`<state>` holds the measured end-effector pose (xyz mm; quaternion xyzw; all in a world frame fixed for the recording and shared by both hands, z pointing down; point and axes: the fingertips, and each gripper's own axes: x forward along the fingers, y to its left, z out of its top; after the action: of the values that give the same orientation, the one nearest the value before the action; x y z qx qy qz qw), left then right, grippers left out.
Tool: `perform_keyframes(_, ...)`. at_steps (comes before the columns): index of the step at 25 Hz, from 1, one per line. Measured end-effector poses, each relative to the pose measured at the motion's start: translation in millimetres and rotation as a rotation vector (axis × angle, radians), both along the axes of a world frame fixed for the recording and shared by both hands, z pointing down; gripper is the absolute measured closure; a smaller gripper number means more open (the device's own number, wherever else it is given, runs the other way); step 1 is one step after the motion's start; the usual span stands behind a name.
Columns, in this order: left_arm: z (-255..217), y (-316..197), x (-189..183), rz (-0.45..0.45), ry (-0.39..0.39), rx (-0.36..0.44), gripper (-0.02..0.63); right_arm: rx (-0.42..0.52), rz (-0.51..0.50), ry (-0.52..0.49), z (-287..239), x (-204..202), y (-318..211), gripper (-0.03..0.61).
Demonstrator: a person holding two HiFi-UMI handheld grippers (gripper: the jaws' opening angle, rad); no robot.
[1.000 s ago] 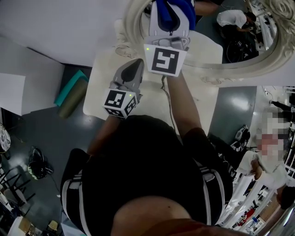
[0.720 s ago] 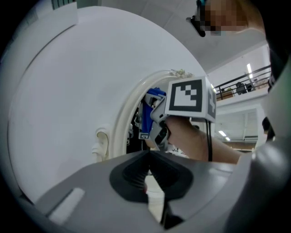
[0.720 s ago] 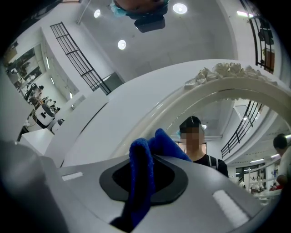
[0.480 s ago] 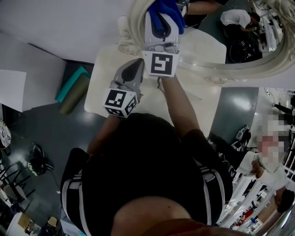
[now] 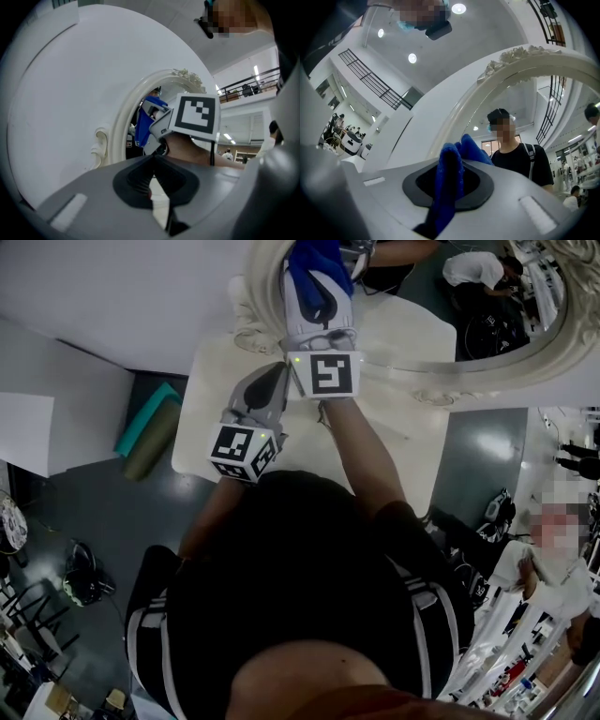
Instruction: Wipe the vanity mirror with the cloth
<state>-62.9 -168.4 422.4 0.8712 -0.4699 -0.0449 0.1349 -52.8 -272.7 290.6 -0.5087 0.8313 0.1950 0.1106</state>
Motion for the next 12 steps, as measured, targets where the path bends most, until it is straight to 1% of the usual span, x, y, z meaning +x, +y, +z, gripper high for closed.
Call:
perform_keyframes(6,-4.6,4.9,14.7,0.011,0.000,0.007,0.604,-0.020,-0.025,-0.092,-10.2,22.2,29.5,0.538)
perform_keyframes(9,-10.2,11.4,24.1,0.022,-0.007,0.014,0.604,-0.015,-0.032,-0.162,-20.1,43.1,48.1,0.538)
perform_keyframes(12,-9.5,15.1,31.7,0.035,-0.015,0.010,0.604,-0.011,-0.014,-0.227,-24.1,70.2,61.8,0.538)
